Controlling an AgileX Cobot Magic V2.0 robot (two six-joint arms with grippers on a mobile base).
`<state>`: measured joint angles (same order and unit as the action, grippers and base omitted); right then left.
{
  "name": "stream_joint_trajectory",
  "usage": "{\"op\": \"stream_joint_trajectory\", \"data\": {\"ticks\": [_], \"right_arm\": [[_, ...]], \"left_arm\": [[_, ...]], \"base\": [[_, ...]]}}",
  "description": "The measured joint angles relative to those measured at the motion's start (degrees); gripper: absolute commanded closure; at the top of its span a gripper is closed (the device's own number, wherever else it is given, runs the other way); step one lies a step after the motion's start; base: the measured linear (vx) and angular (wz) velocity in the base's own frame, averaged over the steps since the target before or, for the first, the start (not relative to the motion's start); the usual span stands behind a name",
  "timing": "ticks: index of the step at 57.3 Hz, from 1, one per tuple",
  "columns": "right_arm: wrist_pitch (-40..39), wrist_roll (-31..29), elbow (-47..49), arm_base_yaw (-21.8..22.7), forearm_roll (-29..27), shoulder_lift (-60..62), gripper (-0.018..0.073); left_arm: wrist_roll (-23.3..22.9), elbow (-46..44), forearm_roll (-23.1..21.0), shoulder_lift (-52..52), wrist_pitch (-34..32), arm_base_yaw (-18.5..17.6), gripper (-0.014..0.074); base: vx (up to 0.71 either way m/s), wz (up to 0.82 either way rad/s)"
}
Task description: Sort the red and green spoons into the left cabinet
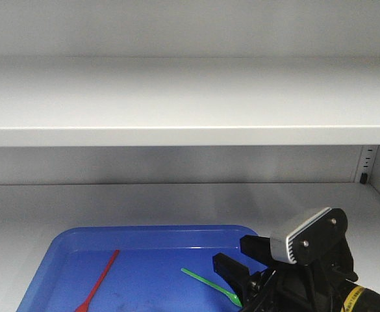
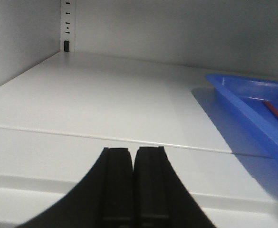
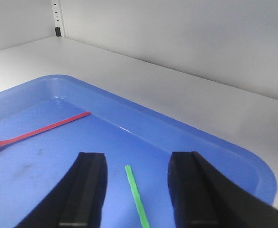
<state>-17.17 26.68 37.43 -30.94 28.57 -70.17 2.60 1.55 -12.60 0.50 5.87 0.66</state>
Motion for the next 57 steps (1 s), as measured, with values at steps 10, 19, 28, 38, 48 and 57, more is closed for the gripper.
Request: {"op": "stream_joint_trajectory", "data": {"ticks": [10, 19, 28, 38, 48, 57], "right_arm": [[0.0, 0.0, 0.0, 0.0, 0.0, 0.0, 0.0197], [0.0, -0.7, -1.5, 0.3, -0.6, 1.0, 0.023], [0.0, -3.3, -6.6, 1.9, -5.9, 5.5, 0.0323], [0.0, -6.9, -12.2, 5.4, -15.0, 11.7, 0.0459], [0.0, -11.6, -14.8, 11.1, -18.1, 15.5, 0.0574], [0.2, -12.6, -17.3, 18.2, -18.4, 19.5, 0.057]], "left_arm": [[0.0, 0.0, 0.0, 0.0, 0.0, 0.0, 0.0603], [0.0, 0.0, 0.0, 0.0, 0.0, 0.0, 0.0603], [0.0, 0.0, 0.0, 0.0, 0.0, 0.0, 0.0603], [0.0, 0.0, 0.0, 0.0, 0.0, 0.0, 0.0603], [0.0, 0.0, 0.0, 0.0, 0.0, 0.0, 0.0603], [0.0, 0.0, 0.0, 0.0, 0.0, 0.0, 0.0603]], "base": [[0.0, 0.0], [0.0, 0.0], [0.0, 0.0], [0.0, 0.0], [0.0, 0.0], [0.0, 0.0]]}}
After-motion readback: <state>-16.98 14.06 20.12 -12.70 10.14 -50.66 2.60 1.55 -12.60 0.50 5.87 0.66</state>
